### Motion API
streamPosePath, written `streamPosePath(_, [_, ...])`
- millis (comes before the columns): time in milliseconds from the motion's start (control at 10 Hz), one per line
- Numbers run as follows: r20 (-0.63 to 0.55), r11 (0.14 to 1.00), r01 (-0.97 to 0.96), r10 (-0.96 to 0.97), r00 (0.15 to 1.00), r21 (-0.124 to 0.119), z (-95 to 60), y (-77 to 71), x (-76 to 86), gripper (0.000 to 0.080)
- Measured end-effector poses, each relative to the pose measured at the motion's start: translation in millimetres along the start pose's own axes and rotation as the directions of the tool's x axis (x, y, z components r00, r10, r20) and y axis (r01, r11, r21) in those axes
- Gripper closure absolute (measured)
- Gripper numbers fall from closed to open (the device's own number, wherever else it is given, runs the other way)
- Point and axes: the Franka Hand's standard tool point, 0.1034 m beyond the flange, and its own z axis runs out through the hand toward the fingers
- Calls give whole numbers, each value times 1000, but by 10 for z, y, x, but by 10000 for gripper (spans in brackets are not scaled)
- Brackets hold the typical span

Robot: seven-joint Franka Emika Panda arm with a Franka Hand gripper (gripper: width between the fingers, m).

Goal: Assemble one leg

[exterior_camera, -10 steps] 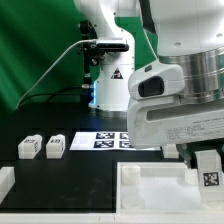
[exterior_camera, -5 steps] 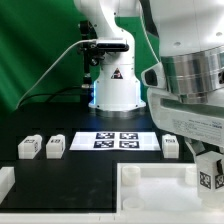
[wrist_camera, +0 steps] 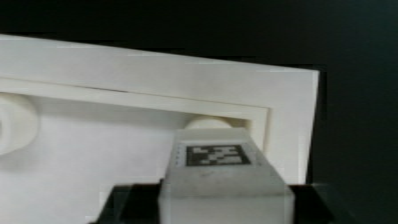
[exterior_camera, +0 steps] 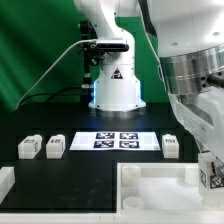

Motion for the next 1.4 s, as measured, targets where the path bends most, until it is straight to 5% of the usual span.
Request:
streamPosePath(200, [0, 999, 42, -42, 999, -1, 4, 3, -9, 260])
streamPosePath(300, [5, 983, 181, -180, 984, -24, 21, 45, -24, 260])
streamPosePath(400, [9, 915, 400, -400, 916, -49, 22, 63, -23, 175])
streamPosePath(500, [4, 791, 603, -606, 796, -103, -18, 29, -63, 155])
streamPosePath(800, [25, 548, 830, -833, 553, -100, -17, 2, -46, 150])
streamPosePath(1000, [35, 225, 965, -972, 232, -136, -35, -45, -8, 150])
streamPosePath(1100, [29, 98, 987, -994, 103, -130, -55, -91, 60, 274])
streamPosePath(1200, [20, 156, 980, -987, 160, -126, -52, -93, 54, 274])
streamPosePath(1400, [13, 207, 970, -978, 210, -125, -51, -94, 45, 508])
